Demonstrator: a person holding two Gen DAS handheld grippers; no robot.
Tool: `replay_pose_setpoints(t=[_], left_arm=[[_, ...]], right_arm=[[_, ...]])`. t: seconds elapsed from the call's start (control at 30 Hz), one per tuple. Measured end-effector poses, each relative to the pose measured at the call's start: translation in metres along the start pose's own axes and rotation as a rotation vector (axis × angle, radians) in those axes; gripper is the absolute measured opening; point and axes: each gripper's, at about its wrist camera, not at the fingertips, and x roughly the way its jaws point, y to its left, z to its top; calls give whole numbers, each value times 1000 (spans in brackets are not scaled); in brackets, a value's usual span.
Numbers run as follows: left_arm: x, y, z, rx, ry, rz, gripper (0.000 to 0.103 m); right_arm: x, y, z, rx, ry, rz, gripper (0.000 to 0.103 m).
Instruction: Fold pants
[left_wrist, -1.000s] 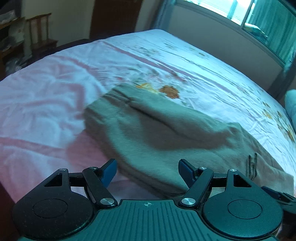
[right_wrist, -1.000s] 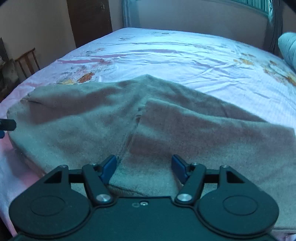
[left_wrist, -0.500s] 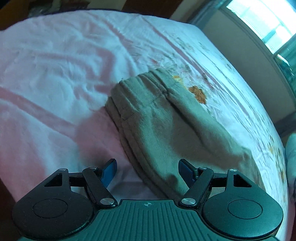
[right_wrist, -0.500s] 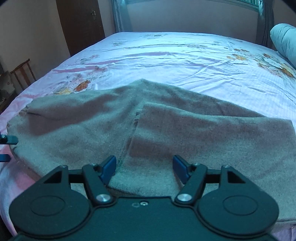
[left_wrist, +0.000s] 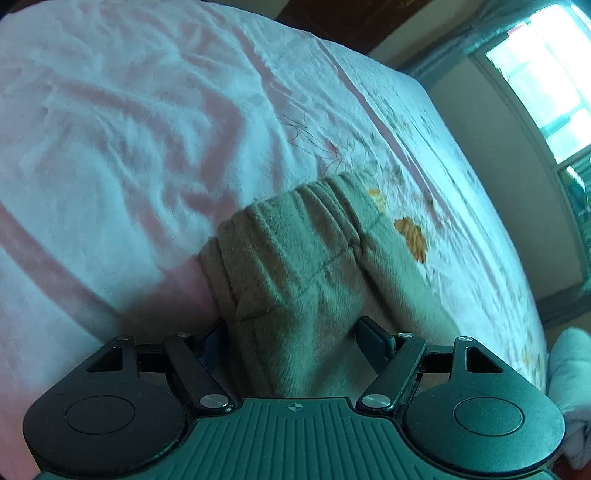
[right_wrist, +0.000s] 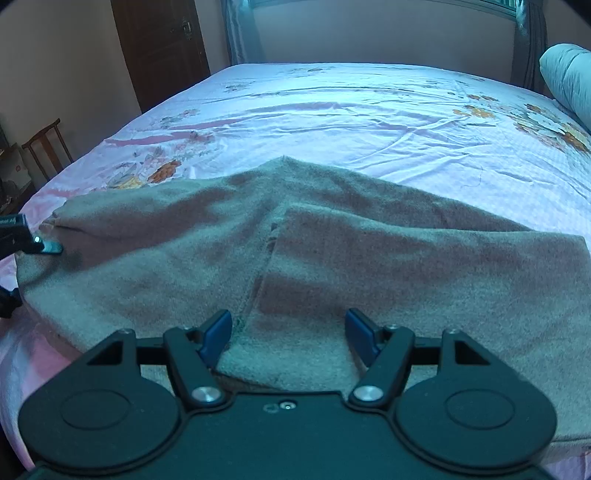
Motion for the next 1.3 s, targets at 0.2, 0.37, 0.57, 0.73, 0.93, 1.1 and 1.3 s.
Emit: replay_pose_setpoints(t=[0.2,0.37,0.57,0.73,0.93,1.1,1.3], left_arm=[[0,-14,-5,105,-27,45,62],[-3,-26,-5,191,-31,103,49],[-12,-43,-9,309,-56,128,37],[-16,-50,-12,356,-76,144,37],[-18,-53,-15,388,-95,145,37],[-21,-54,-17,406,-112,140,36],[-23,-52,-17,389,-119,126,35]], right_arm=[[-2,-2,1,32,-7,5,62],[-1,-4,2,26,-3,8,62],[-2,-4,2,29,-1,10,61],[-4,-7,4,70,-10,17,60],[-1,-11,15,46,-41,-75,60],[20,-6,19,-22,-20,-135,62],[9,-1,29,-53,-61,-145,60]])
